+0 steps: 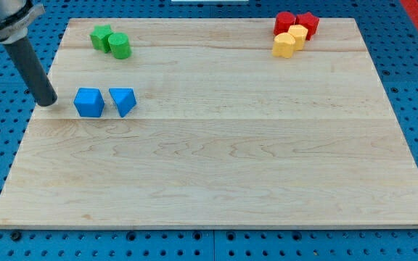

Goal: Move the blue blocks to the center of the board

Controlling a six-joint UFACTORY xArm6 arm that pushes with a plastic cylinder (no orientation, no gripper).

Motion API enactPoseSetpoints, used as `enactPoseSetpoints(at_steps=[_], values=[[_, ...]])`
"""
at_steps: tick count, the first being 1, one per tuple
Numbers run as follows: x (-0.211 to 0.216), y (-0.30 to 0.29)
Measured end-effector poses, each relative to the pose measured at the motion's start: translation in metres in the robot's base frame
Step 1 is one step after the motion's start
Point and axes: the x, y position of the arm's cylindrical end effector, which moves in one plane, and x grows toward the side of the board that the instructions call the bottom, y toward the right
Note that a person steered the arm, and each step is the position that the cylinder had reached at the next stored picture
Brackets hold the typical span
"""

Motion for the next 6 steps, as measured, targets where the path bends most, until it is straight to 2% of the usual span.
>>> enactPoseSetpoints(at_steps=[4,5,6], values=[[0.002,0.169],[0.033,0.185],[0.050,0.080]])
